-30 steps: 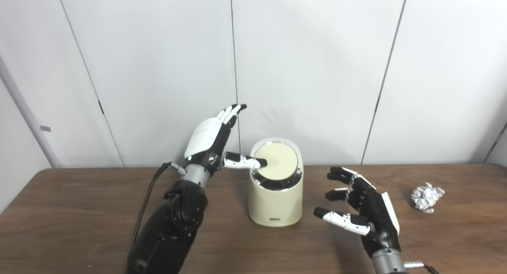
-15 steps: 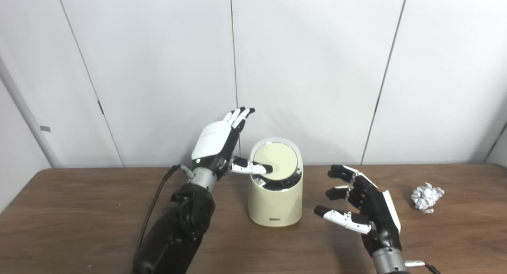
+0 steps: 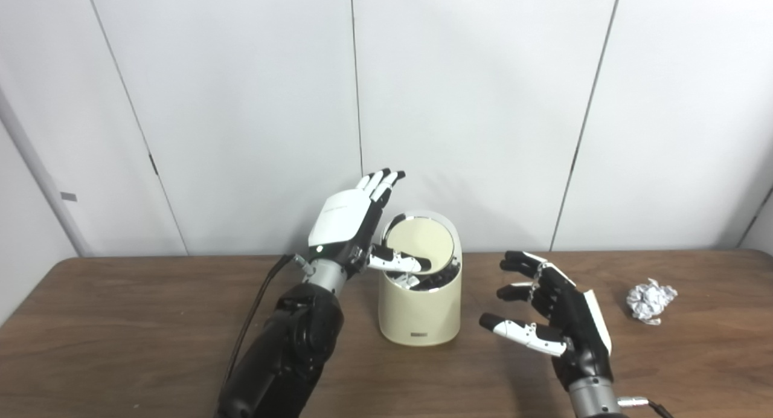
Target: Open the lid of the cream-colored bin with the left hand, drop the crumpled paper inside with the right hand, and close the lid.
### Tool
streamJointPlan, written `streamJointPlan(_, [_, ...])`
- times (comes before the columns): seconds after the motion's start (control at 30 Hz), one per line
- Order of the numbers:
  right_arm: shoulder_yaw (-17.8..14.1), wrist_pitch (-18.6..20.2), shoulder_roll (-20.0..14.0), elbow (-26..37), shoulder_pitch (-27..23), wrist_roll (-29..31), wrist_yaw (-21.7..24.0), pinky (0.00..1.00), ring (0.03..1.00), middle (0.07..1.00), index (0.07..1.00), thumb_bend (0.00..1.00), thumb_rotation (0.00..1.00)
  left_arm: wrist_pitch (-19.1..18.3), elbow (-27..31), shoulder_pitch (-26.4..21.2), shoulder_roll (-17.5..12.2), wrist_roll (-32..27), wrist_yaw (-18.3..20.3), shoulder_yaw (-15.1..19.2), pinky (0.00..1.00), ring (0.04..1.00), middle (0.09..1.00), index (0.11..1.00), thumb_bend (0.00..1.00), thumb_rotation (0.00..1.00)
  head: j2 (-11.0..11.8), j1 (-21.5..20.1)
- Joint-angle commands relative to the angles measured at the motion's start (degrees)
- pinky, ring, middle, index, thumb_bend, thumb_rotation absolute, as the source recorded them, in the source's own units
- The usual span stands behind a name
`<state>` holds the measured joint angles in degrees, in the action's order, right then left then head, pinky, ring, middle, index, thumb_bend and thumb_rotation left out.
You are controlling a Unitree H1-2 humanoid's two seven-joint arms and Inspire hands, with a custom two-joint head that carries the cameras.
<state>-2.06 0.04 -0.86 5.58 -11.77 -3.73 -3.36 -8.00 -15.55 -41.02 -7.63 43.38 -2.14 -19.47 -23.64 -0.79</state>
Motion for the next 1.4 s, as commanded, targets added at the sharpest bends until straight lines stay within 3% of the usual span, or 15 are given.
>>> streamJointPlan(0.0, [0.13,-0.71,-0.07,2.19,-1.58,0.41,0.27,0.57,0.539,0.715,0.702,0.76,0.07,0.37,-0.27,-3.6,-0.26,2.47,-2.26,-0.63,0.83,1.0,1.0,1.0,1.0,0.32,-0.14,-0.08])
streamJointPlan(0.27, [0.1,-0.77,-0.16,2.51,-1.45,0.15,0.29,0.57,0.543,0.714,0.702,0.76,0.07,0.5,-2.36,-3.85,-0.5,5.4,-5.22,-1.65,0.84,1.0,1.0,1.0,1.0,0.27,-0.33,-0.1])
streamJointPlan(0.57, [0.0,-0.94,-0.53,2.79,-1.32,0.82,0.87,0.55,0.535,0.713,0.693,0.76,0.06,0.44,-2.62,-3.89,-0.6,5.48,-5.66,-1.8,0.85,1.0,1.0,1.0,1.0,0.24,-0.79,0.2])
streamJointPlan(0.77, [0.08,-0.48,-0.68,3.28,-1.24,0.25,0.77,0.59,0.529,0.712,0.696,0.75,0.06,-2.39,-1.0,-4.56,-2.85,11.7,-1.44,-5.51,0.86,1.0,1.0,1.0,1.0,0.23,-1.14,0.32])
streamJointPlan(0.93, [0.04,-0.44,-0.74,3.57,-1.29,0.39,0.83,0.57,0.53,0.709,0.692,0.75,0.06,-3.42,-0.67,-5.14,-4.58,15.85,1.61,-8.98,0.84,1.0,1.0,1.0,1.0,0.17,-1.38,0.35])
streamJointPlan(1.13, [-0.04,-1.22,-1.14,3.51,-1.1,0.91,1.23,0.58,0.542,0.721,0.7,0.74,0.05,-3.74,-0.43,-4.55,-5.24,16.38,5.25,-10.63,0.86,1.0,1.0,1.0,1.0,0.12,-1.71,0.35])
streamJointPlan(1.37, [-0.12,-1.16,-1.34,3.87,-1.06,0.99,1.29,0.6,0.542,0.728,0.707,0.74,0.06,-4.14,-0.25,-3.47,-5.65,16.72,6.41,-11.83,0.85,1.0,1.0,1.0,1.0,0.14,-1.93,0.43])
